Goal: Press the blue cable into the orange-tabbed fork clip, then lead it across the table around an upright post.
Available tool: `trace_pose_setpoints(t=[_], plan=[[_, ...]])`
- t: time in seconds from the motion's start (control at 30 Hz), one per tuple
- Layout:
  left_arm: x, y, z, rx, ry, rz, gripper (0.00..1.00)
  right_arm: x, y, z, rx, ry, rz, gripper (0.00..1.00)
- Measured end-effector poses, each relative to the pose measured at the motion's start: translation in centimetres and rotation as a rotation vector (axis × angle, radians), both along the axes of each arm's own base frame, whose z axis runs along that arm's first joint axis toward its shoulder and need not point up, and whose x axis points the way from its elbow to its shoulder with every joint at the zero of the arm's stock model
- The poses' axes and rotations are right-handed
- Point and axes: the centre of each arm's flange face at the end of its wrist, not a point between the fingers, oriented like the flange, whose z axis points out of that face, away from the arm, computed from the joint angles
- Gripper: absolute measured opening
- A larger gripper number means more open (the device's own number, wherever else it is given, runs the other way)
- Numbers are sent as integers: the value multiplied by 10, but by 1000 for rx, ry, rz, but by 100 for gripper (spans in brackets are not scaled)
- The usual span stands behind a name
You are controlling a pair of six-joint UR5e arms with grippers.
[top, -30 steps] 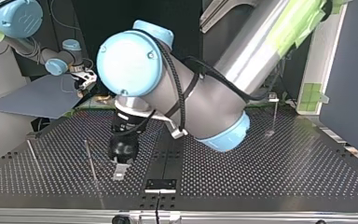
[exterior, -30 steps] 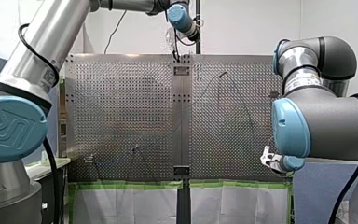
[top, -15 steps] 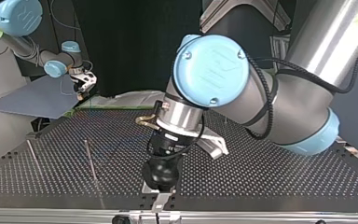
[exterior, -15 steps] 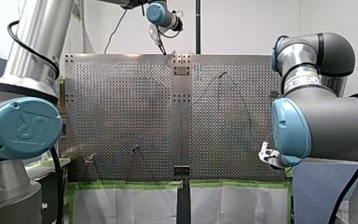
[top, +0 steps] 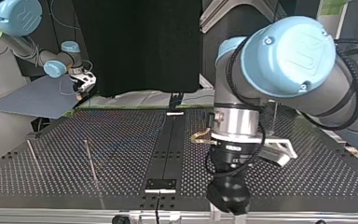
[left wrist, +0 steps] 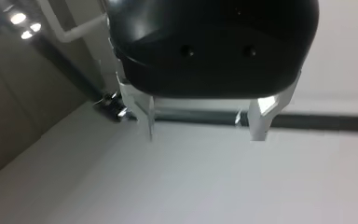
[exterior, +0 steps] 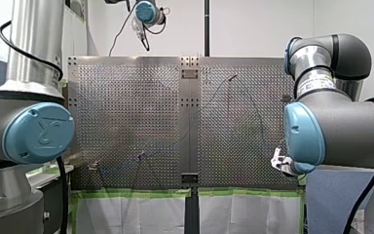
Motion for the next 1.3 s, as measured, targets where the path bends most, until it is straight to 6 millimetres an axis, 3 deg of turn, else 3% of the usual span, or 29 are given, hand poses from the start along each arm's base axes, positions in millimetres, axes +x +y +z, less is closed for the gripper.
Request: trace_pose_setpoints(t=[0.2, 0.5, 1.1, 1.2, 1.3], plan=[[-6, 42, 4, 29, -19, 133, 100, 1, 0, 0, 1, 0, 4, 0], [-31, 96, -8, 107, 71, 282, 100, 2, 1, 0, 2, 1, 5, 0], [-109, 108, -23, 151, 79, 228, 100, 2, 1, 0, 5, 2, 10, 0], [-117, 113, -28, 155, 82, 235, 100, 3, 1, 1, 5, 2, 12, 0], [-114, 114, -45, 181, 114, 241, 100, 4, 1, 3, 3, 4, 13, 0]])
